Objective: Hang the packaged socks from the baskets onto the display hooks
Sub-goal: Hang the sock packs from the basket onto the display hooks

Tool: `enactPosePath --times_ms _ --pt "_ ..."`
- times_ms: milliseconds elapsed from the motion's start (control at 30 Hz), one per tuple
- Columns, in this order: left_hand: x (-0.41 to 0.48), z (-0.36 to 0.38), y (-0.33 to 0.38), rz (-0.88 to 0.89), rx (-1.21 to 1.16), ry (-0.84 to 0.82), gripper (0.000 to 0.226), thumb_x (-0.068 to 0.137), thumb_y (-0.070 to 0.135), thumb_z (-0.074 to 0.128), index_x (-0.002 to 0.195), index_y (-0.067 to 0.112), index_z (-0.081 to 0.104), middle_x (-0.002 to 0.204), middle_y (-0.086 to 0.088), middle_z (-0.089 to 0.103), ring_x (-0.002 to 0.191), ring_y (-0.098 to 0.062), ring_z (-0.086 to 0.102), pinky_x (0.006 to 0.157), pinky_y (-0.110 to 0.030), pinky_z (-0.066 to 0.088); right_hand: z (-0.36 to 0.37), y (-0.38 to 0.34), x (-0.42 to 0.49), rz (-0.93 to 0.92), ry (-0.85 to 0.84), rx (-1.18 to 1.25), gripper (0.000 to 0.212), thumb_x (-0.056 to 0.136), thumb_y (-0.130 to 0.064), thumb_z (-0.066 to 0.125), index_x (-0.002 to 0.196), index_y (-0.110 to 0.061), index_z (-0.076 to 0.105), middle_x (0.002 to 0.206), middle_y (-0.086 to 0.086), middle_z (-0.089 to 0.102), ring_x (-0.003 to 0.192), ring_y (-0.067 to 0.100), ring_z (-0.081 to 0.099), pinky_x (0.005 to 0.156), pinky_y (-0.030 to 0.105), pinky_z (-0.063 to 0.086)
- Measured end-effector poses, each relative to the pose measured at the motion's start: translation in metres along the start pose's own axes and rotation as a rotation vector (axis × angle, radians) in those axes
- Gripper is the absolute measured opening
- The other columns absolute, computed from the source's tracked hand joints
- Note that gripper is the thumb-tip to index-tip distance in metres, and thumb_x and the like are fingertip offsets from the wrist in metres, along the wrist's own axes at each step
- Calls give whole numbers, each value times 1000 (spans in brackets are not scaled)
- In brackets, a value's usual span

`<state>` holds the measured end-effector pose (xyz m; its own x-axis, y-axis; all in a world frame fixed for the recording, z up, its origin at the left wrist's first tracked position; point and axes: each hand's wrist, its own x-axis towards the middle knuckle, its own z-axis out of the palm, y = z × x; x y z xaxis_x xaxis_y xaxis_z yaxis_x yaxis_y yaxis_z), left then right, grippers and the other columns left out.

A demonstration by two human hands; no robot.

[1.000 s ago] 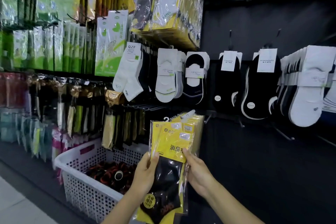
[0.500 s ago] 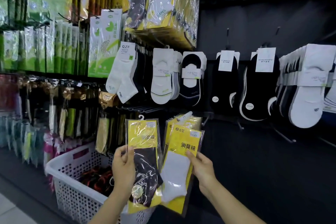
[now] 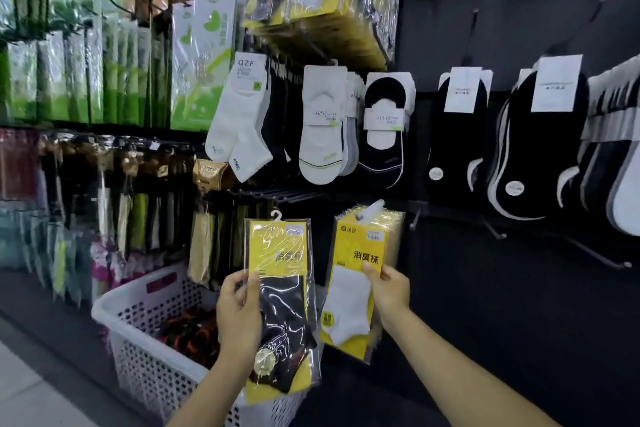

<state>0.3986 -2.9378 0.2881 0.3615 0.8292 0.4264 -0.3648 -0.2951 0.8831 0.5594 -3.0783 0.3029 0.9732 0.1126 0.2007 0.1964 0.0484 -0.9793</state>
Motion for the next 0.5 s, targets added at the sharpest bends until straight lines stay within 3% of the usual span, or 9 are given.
enactPosePath --times_ms 100,300,400,500 --pt "-5 8 -2 -38 -13 -36 8 95 28 50 96 21 55 53 7 47 48 -5 39 40 -6 35 -1 5 3 63 53 -11 23 84 -21 72 99 -5 69 101 11 70 90 22 64 83 35 53" --pt "-18 17 -4 -93 -37 -124 14 96 27 50 98 15 58 47 11 42 43 0 36 43 -10 36 -29 19 -24 156 139 11 27 84 -20 72 103 -8 58 109 12 63 95 22 60 87 37 51" --pt "-26 22 1 -104 -46 -165 13 96 25 51 98 14 58 51 14 45 41 3 41 45 -12 36 -37 8 -46 159 22 76 27 90 -25 63 107 -7 54 104 12 64 92 24 62 84 39 52" --pt "-36 32 10 -94 -55 -226 13 95 24 51 100 13 57 75 10 58 65 4 54 57 -7 42 -38 -10 -67 190 -221 157 27 96 -29 53 109 -6 58 92 7 65 82 19 63 84 39 53"
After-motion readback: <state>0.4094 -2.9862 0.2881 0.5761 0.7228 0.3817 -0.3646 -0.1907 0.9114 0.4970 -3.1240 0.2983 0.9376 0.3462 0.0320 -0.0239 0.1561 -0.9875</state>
